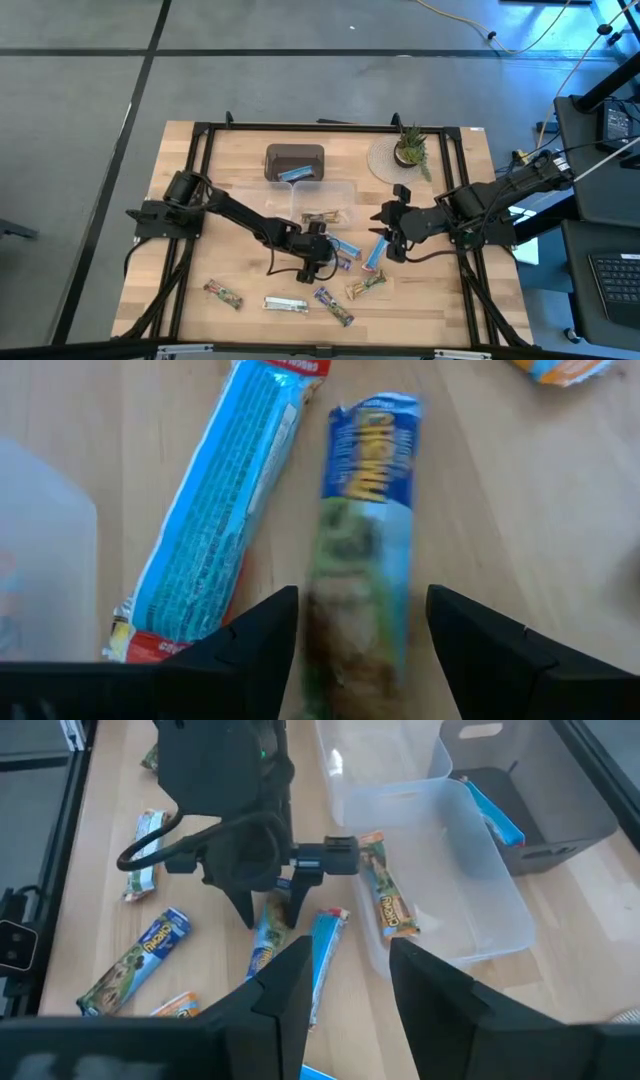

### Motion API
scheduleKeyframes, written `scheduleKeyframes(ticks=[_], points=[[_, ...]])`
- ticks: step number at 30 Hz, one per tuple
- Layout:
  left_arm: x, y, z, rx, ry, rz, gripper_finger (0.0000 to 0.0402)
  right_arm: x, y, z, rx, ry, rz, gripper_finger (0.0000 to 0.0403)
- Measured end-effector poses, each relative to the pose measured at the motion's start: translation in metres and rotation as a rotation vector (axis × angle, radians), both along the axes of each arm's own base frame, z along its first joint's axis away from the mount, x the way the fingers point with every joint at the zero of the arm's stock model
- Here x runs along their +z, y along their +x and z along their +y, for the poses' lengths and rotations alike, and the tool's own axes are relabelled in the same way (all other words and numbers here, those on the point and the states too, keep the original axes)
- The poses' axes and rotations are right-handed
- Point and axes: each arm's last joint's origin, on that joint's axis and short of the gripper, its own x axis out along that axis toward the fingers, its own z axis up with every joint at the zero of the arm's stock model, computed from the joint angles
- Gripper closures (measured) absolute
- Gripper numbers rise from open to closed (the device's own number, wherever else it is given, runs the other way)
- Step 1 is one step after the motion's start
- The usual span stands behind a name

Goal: Pick and place Granola Bars by type
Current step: Put the blue granola bar into the left transparent bin

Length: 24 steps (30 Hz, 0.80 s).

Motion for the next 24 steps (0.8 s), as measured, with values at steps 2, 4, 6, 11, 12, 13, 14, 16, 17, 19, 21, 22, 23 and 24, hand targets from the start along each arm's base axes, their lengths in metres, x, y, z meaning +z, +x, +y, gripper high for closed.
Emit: scheduleKeyframes(ticks=[2,4,6,11,12,13,14,16,17,19,21,22,23,24], points=[[-0.002,0.001,0.000,0.010,-0.002,0.003,0.0187,0.000,0.000,0.000,0.001,0.000,0.000,0.0264],[-0.003,0.001,0.000,0.024,-0.006,0.002,0.0188,0.000,0.000,0.000,0.001,-0.001,0.000,0.0264],[-0.004,0.001,0.000,0.026,-0.007,0.006,0.0190,0.000,0.000,0.000,0.001,-0.001,0.000,0.0264],[-0.004,0.000,-0.004,0.018,-0.010,0.015,0.0214,0.000,0.000,0.000,0.003,-0.004,0.005,0.0264],[-0.004,-0.001,-0.005,0.016,-0.017,0.019,0.0221,0.000,0.000,0.000,0.003,-0.005,0.007,0.0264],[-0.005,-0.001,-0.006,0.018,-0.031,0.023,0.0230,-0.001,-0.001,0.000,0.003,-0.006,0.009,0.0264],[-0.005,-0.001,-0.006,0.019,-0.048,0.027,0.0237,-0.001,-0.001,0.000,0.003,-0.007,0.011,0.0264],[-0.005,-0.002,-0.008,0.015,-0.062,0.031,0.0254,-0.001,-0.001,0.000,0.002,-0.008,0.015,0.0264],[-0.005,-0.002,-0.008,0.022,-0.066,0.032,0.0262,-0.001,-0.001,-0.001,0.002,-0.010,0.017,0.0264],[-0.006,-0.002,-0.009,0.046,-0.086,0.035,0.0277,-0.001,-0.001,-0.001,0.002,-0.010,0.017,0.0264],[-0.006,-0.003,-0.010,0.065,-0.094,0.036,0.0290,-0.001,-0.001,-0.001,0.002,-0.010,0.017,0.0264],[-0.005,-0.003,-0.010,0.066,-0.094,0.034,0.0296,-0.001,-0.001,-0.001,0.002,-0.010,0.018,0.0264],[-0.004,-0.003,-0.011,0.064,-0.095,0.034,0.0300,-0.001,-0.001,-0.001,0.003,-0.011,0.019,0.0264],[-0.003,-0.004,-0.011,0.063,-0.097,0.034,0.0304,-0.001,-0.001,-0.001,0.004,-0.012,0.021,0.0264]])
